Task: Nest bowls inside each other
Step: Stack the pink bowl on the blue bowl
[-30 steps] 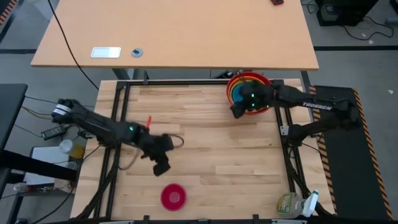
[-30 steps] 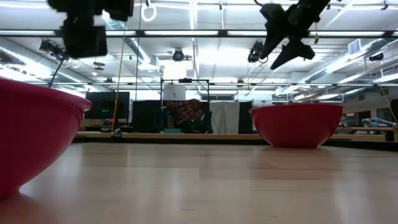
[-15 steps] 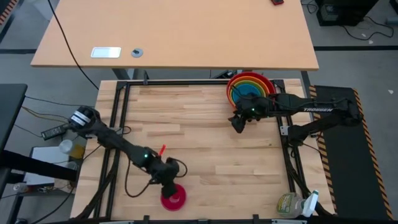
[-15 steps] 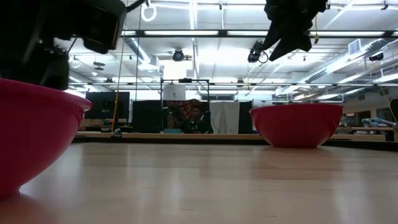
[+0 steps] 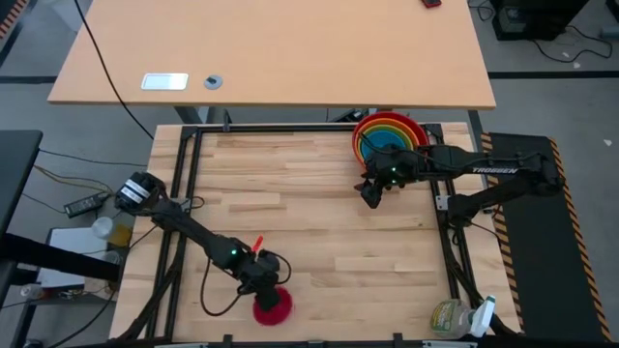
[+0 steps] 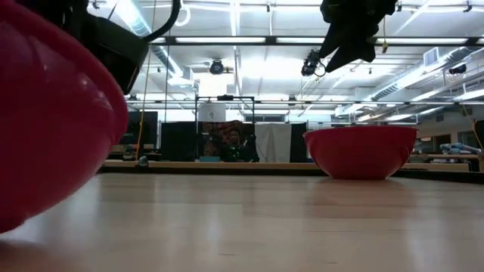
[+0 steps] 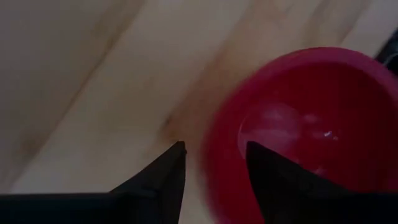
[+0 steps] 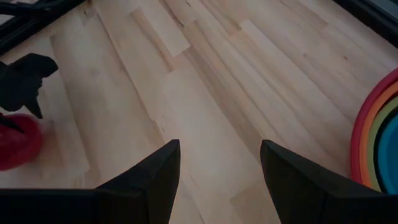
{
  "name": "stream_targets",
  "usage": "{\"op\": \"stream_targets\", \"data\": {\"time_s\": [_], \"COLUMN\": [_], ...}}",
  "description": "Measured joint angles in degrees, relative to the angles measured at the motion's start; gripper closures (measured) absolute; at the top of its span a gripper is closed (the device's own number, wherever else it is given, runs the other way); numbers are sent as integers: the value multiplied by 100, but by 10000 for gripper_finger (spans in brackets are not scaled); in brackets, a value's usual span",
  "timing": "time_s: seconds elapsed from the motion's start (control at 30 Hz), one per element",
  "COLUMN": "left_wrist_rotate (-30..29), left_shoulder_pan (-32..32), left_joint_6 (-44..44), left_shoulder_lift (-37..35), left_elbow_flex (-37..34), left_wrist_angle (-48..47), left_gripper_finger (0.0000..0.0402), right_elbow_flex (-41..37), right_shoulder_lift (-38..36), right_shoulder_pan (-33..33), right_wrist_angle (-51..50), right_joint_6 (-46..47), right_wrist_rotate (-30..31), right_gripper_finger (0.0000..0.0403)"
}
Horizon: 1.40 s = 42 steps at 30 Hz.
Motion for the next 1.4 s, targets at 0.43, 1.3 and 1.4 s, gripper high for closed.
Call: {"op": "stream_targets", "data": {"time_s": [0.43,1.3,1.4], "left_wrist_rotate": [-49,94,-45], "left_shoulder_pan": [-4,403,711], "left_joint_6": [-267,-362,-316], "left_shoulder_lift": [-45,207,132], "left_elbow_flex": [284,275,283], "left_wrist_angle": [-234,212,275], "left_gripper_finger": [237,388,387], "right_elbow_flex": [0,0,2], "right_shoulder_lift": [0,101,145], "right_shoulder_pan": [-2,433,602], "right_wrist_angle": [90,205,211], "right_joint_6": [-7,-508,-545], "right_wrist_rotate": [34,-521,-358], "right_gripper_finger": [175,176,179]}}
